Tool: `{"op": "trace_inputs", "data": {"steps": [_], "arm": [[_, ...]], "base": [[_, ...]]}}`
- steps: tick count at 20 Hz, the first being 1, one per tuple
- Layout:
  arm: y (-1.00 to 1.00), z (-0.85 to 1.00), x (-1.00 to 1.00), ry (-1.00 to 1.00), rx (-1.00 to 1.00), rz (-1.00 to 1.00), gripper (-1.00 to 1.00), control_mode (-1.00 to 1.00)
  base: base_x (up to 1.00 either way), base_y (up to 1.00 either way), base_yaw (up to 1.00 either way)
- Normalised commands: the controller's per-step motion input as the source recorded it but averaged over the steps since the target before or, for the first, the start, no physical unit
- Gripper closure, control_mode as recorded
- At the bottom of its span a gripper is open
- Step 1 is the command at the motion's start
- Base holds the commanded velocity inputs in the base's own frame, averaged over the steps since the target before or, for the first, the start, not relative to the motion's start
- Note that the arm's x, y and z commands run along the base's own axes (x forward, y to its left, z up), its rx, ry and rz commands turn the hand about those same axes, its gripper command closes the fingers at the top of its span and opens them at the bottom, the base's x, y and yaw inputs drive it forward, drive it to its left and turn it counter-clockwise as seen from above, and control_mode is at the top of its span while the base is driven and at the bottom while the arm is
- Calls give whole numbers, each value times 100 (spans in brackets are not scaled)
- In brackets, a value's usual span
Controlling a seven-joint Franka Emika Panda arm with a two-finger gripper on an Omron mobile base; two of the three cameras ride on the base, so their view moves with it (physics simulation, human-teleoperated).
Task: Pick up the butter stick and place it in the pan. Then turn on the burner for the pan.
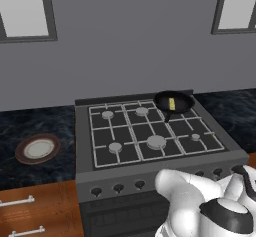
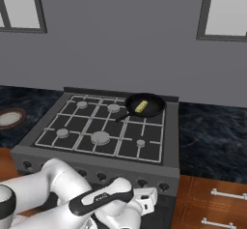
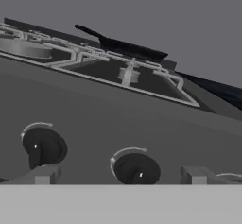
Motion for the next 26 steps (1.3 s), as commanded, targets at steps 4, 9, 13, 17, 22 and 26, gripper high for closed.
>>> {"op": "trace_inputs", "data": {"steps": [4, 9, 13, 17, 22, 26], "arm": [[0, -22, 31, 0, 0, 0, -100, -100], [0, -9, 6, -1, 0, 0, -100, -100], [0, -3, 6, -1, 3, 0, -100, -100], [0, -4, 13, 0, 3, 0, -100, -100], [0, -8, 12, 0, 3, 0, -100, -100], [0, -13, 9, 0, 2, 0, -100, -100]], "base": [[0, 0, 0], [0, 0, 0], [0, 0, 0], [0, 0, 0], [0, 0, 0], [0, 0, 0]]}}
